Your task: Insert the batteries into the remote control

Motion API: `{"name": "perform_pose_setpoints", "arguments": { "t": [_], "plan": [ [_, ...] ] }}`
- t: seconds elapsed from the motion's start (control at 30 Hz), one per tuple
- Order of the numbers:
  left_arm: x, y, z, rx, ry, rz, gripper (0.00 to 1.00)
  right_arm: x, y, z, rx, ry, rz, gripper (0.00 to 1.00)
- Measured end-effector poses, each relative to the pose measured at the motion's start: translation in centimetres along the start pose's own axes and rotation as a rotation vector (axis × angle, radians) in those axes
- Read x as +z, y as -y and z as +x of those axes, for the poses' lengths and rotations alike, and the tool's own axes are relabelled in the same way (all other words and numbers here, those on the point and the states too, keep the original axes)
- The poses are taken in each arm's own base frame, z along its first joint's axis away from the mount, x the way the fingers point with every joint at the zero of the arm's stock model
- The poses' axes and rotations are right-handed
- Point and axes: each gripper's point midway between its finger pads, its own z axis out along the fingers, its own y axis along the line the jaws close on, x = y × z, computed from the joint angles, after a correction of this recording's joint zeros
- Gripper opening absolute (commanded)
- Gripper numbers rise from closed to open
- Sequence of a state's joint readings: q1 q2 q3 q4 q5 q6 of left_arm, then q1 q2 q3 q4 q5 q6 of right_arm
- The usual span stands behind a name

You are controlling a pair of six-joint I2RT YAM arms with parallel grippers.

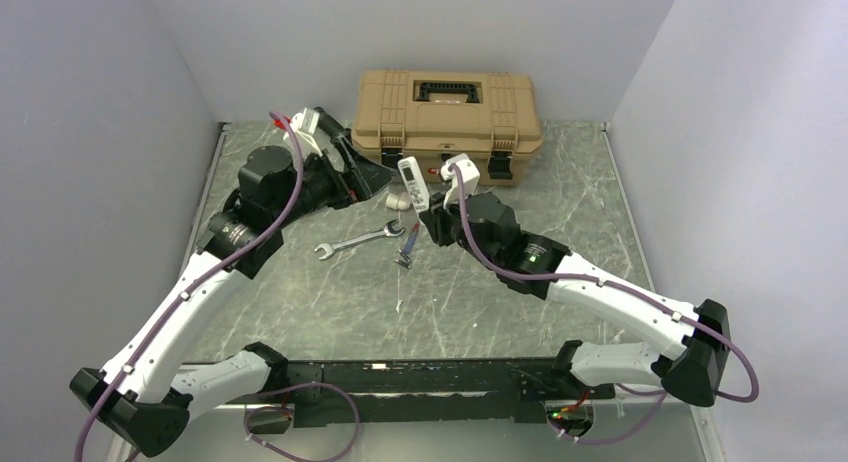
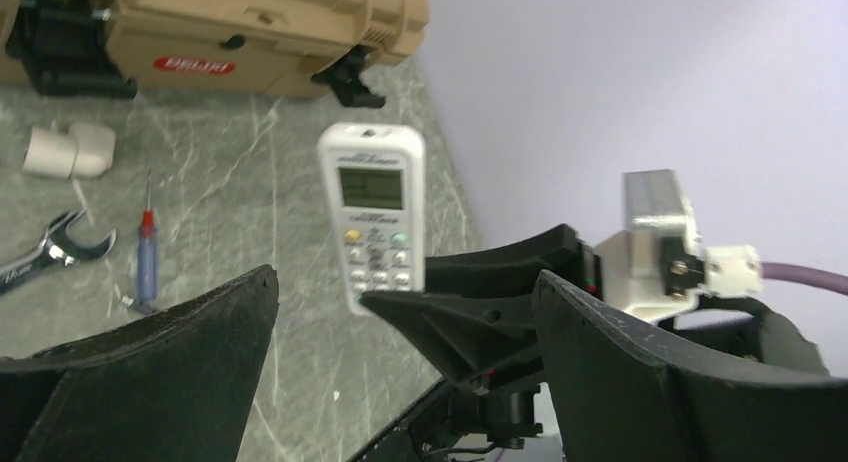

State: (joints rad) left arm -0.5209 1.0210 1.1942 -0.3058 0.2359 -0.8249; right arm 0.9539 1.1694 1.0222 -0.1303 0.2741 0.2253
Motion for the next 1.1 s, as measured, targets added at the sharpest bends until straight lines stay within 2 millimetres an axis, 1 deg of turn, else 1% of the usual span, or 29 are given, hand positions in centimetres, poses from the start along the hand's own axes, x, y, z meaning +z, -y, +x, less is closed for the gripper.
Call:
{"name": "perform_pose_setpoints", "arguments": {
  "t": [0.1,0.17,0.23,0.43,0.57,0.7,0.83,0.93,1.03,1.07,1.1],
  "plan": [
    [0.4,-1.4,1.1,-0.033,-0.036,-0.063,0.99,-0.3,0.8,0.5,-0.042,-0.009,0.07,0.0],
    [0.6,-2.2,1.7,-0.054,-0.056,-0.104,0.99,-0.6,0.9,0.7,-0.073,-0.02,0.091,0.0],
    [0.8,-2.5,1.9,-0.066,-0.067,-0.133,0.99,-0.7,0.5,0.6,-0.095,-0.018,0.095,0.0],
    [1.0,-2.0,1.1,-0.103,-0.054,-0.167,0.99,-0.9,-1.3,0.2,-0.164,-0.007,0.083,0.0],
    [1.0,-1.9,1.2,-0.114,-0.05,-0.176,0.99,-0.8,-2.4,0.5,-0.192,-0.014,0.063,0.0],
    [1.1,-1.9,1.3,-0.115,-0.05,-0.175,0.99,-1.0,-3.0,0.1,-0.175,-0.001,0.036,0.0],
    [1.1,-2.4,1.8,-0.117,-0.057,-0.183,0.99,-1.5,-3.6,-0.9,-0.129,0.029,0.0,0.0],
    [1.2,-2.7,2.2,-0.119,-0.063,-0.187,0.92,-1.9,-4.4,-1.5,-0.093,0.047,-0.04,0.0],
    [1.3,-2.4,2.1,-0.114,-0.054,-0.172,0.82,-2.0,-5.1,-1.4,-0.067,0.044,-0.074,0.0],
    [1.3,-2.4,2.0,-0.114,-0.051,-0.167,0.79,-2.0,-5.3,-1.5,-0.059,0.045,-0.085,0.0],
    [1.3,-2.3,2.0,-0.112,-0.047,-0.16,0.73,-2.0,-5.6,-1.5,-0.05,0.046,-0.099,0.0]
  ]
}}
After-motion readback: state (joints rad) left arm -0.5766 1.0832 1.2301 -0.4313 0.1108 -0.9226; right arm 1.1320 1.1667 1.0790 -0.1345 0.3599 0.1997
